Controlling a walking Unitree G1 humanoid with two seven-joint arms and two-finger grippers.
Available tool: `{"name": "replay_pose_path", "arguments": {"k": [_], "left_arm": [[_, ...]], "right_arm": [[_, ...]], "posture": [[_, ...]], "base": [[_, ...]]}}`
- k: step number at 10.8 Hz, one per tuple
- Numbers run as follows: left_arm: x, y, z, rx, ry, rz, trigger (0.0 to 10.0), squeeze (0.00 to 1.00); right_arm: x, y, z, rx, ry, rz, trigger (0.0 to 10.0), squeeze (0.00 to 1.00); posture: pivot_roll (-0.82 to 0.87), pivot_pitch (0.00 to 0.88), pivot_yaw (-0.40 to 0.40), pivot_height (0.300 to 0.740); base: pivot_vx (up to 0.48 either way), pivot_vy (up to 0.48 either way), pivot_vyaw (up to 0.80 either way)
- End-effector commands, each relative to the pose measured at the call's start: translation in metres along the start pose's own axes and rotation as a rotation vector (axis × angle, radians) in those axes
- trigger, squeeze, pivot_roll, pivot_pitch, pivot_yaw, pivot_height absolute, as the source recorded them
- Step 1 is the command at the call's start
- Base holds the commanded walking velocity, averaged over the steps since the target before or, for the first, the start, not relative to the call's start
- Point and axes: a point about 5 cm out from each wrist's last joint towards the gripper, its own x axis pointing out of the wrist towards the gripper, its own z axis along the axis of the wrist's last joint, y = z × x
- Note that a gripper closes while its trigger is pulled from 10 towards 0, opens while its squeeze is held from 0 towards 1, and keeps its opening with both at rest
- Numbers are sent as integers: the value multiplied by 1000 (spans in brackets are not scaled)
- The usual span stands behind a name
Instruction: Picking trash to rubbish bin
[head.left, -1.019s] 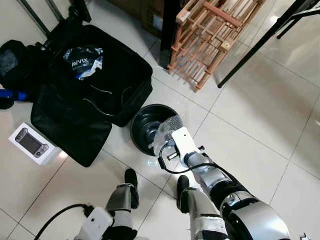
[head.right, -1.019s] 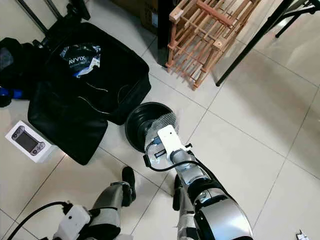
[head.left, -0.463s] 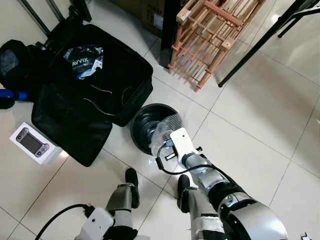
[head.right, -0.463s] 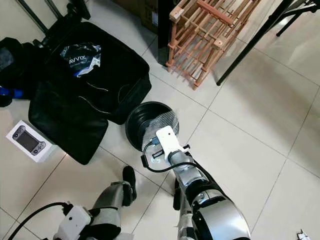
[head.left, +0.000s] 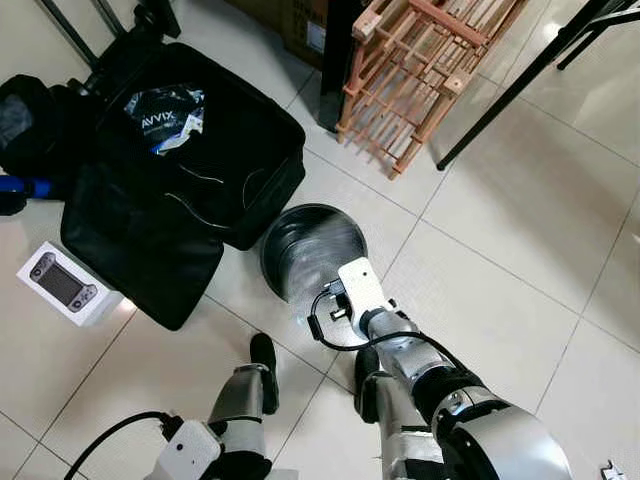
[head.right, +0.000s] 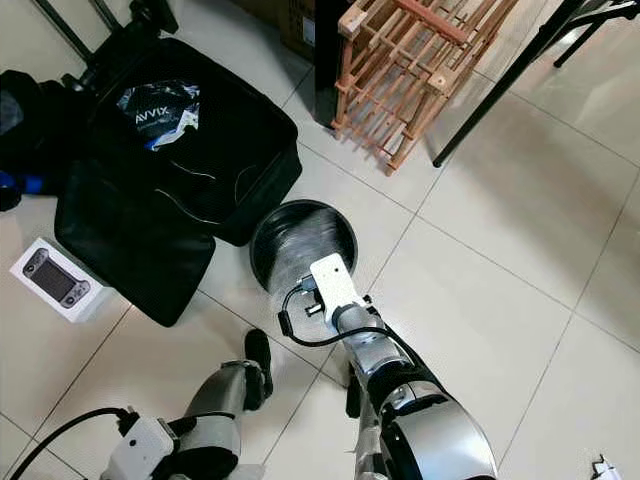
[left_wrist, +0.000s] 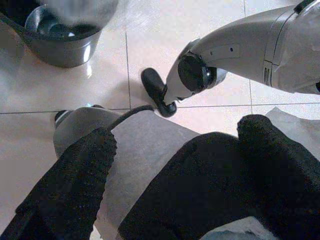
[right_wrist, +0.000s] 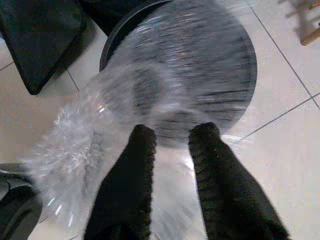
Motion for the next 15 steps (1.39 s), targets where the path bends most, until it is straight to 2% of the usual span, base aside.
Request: {"name": "replay_pose_path", "arguments": {"k": [1, 6, 8, 10, 12, 13, 14, 15], "left_arm": [[-19, -17, -50, -98, 234, -36, 10000, 0], [-6, -17, -64, -102, 247, -41, 10000, 0], [10, -10, -62, -96, 243, -40, 10000, 0], [18, -9, -56, -88, 229, -43, 10000, 0], [29, -7, -49, -77, 208, -45, 10000, 0], [35, -7, -46, -69, 195, -47, 10000, 0], [38, -6, -44, -62, 183, -46, 10000, 0], [40, -1, -40, -47, 162, -44, 10000, 0]], "right_arm": [[-5, 9, -23, 37, 66, 30, 10000, 1000], [-6, 6, -26, 28, 68, 25, 10000, 1000], [-6, 5, -25, 27, 66, 22, 10000, 1000], [-6, 2, -24, 3, 56, 17, 10000, 1000], [-7, -7, -21, -11, 25, -13, 10000, 1000], [-8, -13, -20, -10, 8, -25, 10000, 718], [-9, -18, -19, -6, -9, -37, 10000, 482], [-11, -25, -18, 6, -40, -58, 10000, 0]], "posture": [[274, 621, -17, 740], [266, 626, -19, 740], [268, 623, -14, 740], [267, 611, -15, 740], [257, 578, -19, 740], [246, 549, -20, 740], [237, 521, -20, 740], [227, 481, -18, 740]], "base": [[0, 0, 0], [0, 0, 0], [0, 0, 0], [0, 0, 0], [0, 0, 0], [0, 0, 0], [0, 0, 0], [0, 0, 0]]}}
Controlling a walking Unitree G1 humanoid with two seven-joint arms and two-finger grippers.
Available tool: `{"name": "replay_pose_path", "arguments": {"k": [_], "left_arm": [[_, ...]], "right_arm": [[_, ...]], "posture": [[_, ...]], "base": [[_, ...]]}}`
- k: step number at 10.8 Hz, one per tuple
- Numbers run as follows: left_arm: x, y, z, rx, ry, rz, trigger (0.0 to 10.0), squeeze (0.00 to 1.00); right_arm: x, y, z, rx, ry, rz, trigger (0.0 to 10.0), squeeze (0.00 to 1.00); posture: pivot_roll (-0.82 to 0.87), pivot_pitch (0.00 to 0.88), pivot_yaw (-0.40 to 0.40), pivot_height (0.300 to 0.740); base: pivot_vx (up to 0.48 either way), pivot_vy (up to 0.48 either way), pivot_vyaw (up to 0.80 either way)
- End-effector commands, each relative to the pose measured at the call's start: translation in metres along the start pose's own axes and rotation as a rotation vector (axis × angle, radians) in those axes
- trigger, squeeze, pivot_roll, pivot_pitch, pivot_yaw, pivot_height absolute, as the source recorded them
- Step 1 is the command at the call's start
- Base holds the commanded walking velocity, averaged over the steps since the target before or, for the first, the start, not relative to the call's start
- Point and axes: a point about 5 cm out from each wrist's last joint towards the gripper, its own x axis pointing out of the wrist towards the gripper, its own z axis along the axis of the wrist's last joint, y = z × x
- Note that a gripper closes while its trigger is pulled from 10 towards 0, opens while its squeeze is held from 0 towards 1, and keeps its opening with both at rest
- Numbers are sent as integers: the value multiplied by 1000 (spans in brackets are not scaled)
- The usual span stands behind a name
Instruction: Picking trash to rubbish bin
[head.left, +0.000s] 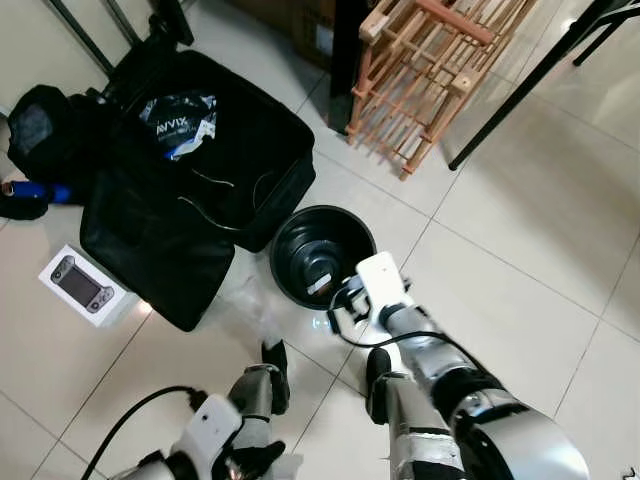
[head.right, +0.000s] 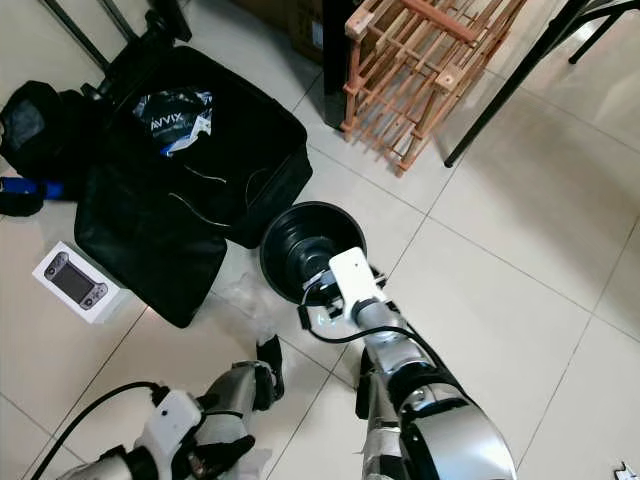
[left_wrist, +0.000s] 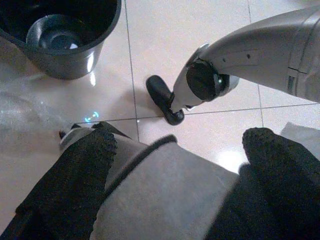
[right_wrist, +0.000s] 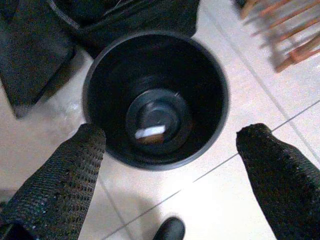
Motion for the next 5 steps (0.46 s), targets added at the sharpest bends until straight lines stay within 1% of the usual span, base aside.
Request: {"name": "replay_pose_path", "arguments": {"k": [1, 3, 5], "left_arm": [[-6, -13, -40, -65, 177, -5, 10000, 0], [-3, -6, -29, -29, 144, -19, 10000, 0], [7, 0, -15, -6, 107, -17, 10000, 0]], "right_arm": [[-7, 4, -18, 21, 30, 5, 10000, 0], [-11, -4, -17, 39, -21, -41, 10000, 0], [-14, -15, -13, 60, -69, -93, 10000, 0]], "posture": [[221, 462, -16, 740], [199, 384, -5, 740], [184, 343, 3, 740]], "base": [[0, 0, 0], [0, 0, 0], [0, 0, 0]]}}
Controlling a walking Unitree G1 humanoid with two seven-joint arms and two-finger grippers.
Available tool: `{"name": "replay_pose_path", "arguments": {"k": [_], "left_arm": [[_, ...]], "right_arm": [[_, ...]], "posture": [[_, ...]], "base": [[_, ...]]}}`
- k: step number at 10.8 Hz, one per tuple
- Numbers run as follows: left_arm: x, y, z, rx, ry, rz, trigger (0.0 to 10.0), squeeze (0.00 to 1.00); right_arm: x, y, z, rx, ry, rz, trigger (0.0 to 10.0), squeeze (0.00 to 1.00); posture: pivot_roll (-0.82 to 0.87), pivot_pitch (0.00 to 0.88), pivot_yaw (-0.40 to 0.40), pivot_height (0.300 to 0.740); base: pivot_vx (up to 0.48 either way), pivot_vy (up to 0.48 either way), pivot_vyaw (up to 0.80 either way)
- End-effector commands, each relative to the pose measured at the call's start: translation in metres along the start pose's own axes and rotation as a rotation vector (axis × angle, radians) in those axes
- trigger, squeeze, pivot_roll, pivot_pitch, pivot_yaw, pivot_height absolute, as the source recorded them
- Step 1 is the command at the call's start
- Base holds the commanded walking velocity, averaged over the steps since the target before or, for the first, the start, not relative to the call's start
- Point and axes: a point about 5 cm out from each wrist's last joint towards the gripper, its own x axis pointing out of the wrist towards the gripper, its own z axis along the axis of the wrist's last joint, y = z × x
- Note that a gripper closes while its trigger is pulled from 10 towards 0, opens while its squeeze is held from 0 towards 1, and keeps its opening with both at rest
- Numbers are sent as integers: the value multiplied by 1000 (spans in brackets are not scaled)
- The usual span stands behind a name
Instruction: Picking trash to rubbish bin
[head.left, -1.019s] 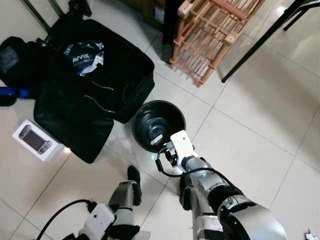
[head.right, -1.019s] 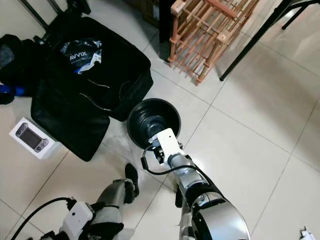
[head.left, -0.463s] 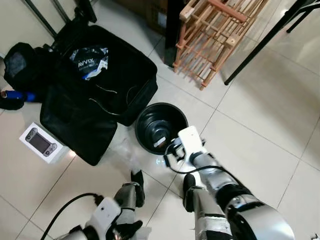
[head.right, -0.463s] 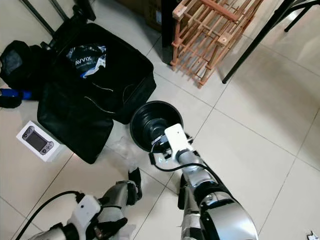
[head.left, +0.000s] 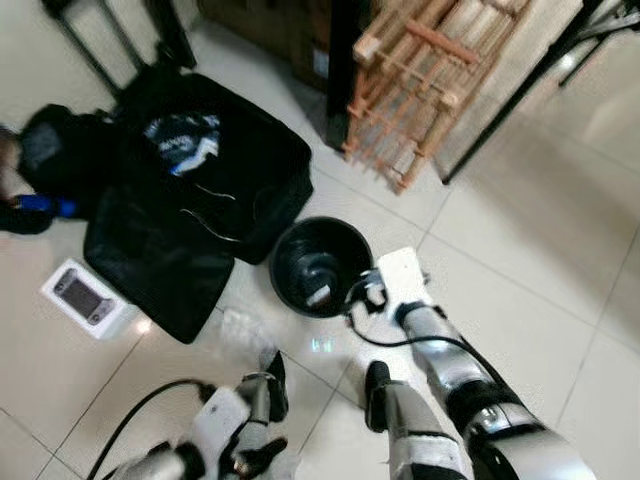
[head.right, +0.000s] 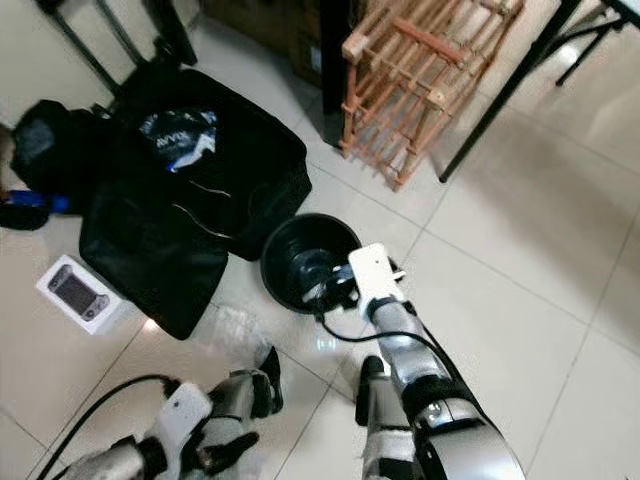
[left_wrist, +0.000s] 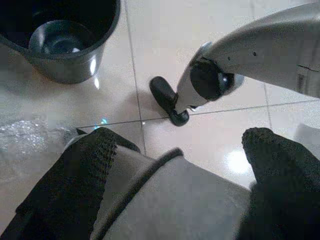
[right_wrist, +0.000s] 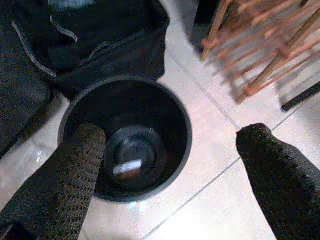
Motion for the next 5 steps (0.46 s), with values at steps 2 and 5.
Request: {"name": "replay_pose_path", "arguments": {"k": [2, 5], "left_arm": [[15, -6, -3, -9, 47, -1, 10000, 0], [24, 20, 20, 22, -6, 27, 10000, 0]], "right_arm": [[-8, -4, -6, 32, -18, -40, 10000, 0], [-23, -7, 7, 99, -97, -151, 10000, 0]], "posture": [[162, 283, 27, 740], [118, 200, 45, 740]], "base": [[0, 0, 0], [0, 0, 0]]}}
